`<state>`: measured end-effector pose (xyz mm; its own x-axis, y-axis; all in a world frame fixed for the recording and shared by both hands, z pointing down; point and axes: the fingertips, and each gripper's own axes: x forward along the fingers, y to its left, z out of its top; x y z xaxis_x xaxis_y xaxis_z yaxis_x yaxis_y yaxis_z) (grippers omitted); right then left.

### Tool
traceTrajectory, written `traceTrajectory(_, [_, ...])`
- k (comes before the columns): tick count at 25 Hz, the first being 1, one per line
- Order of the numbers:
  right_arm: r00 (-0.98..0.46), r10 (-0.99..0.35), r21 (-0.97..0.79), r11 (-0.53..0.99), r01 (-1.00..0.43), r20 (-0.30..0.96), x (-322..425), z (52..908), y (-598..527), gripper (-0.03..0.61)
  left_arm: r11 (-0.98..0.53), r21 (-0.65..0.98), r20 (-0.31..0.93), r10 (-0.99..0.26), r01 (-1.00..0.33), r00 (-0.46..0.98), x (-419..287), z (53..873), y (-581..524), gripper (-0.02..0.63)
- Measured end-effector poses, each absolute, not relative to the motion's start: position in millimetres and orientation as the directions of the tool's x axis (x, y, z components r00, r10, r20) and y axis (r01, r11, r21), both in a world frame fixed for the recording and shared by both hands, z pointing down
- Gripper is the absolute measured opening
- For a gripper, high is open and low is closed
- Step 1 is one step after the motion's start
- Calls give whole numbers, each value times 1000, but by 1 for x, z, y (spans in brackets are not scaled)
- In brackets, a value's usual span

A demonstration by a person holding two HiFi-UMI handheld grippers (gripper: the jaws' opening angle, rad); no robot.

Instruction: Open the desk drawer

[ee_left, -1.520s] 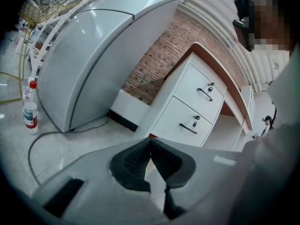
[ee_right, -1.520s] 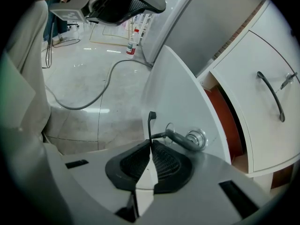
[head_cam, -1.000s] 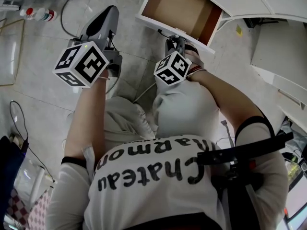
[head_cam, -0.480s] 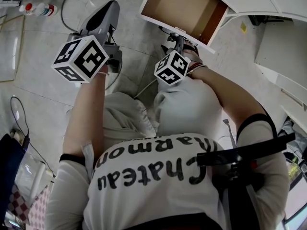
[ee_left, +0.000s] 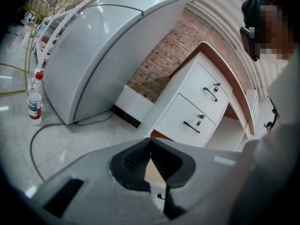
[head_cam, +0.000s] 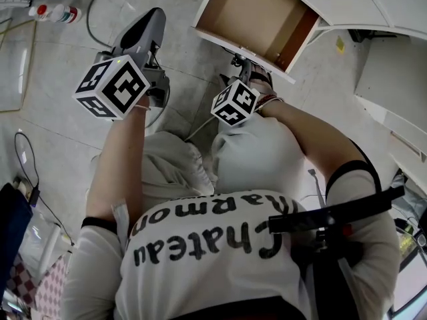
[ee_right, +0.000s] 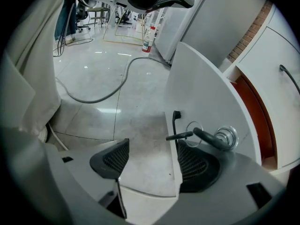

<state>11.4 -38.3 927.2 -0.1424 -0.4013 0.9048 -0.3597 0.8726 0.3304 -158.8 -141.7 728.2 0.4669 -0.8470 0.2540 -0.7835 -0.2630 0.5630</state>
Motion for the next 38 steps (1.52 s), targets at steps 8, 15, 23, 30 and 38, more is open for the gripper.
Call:
traceTrajectory(8, [-163, -404, 328, 875, -356, 900, 10, 927, -37, 281, -249, 567, 260, -850, -785, 458, -157, 731, -143, 15])
traceTrajectory(15, [-172, -415, 336, 871, -359, 893, 11, 924, -42, 281, -269, 577, 206, -866, -772, 455, -142, 726, -139, 15])
traceTrajectory(23, [-173, -536, 443, 809, -387, 827, 15, 921, -40, 279, -212, 585, 325, -824, -783, 465, -116, 729, -86, 15])
traceTrajectory(30, [-166, -437, 309, 813, -493, 884, 23, 902, -23, 276, -124, 606, 454, -758, -786, 469, -96, 747, -46, 15])
traceTrajectory(38, [-139, -349, 204, 777, -595, 927, 39, 831, 8, 276, -224, 567, 492, -680, -793, 544, -73, 691, -22, 15])
